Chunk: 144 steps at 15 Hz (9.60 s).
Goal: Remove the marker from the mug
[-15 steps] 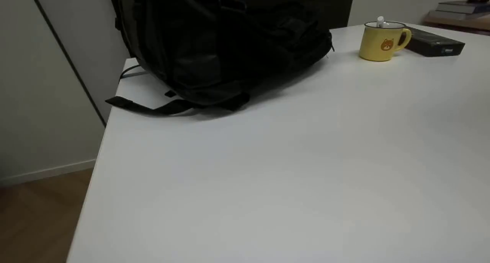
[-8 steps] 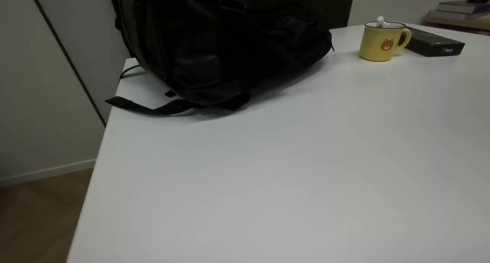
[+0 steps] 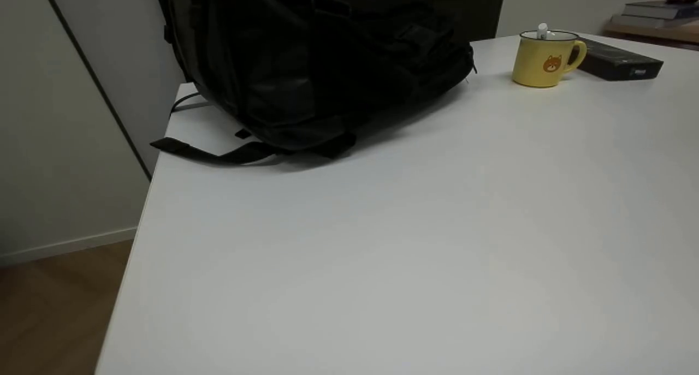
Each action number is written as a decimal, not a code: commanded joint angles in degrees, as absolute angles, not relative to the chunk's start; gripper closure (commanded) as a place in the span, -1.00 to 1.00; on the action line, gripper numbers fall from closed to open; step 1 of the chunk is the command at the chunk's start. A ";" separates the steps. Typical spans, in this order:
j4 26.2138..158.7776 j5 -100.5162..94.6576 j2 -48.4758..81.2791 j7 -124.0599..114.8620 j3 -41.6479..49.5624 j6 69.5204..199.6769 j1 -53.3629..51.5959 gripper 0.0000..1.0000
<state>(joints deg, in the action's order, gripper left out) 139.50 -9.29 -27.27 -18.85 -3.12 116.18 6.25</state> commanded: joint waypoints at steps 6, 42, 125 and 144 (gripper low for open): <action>125.81 -8.59 -9.37 -15.89 1.26 116.40 8.00 -1.00; 132.23 -35.03 9.64 -22.57 -1.83 145.39 -4.94 -1.00; 113.96 -16.04 17.86 9.24 -8.72 99.44 -11.66 0.91; 131.53 -10.88 8.79 -0.25 -11.05 107.49 -12.11 -0.98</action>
<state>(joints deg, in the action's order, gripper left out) 129.72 -13.63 13.59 5.25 -11.36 107.43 -12.32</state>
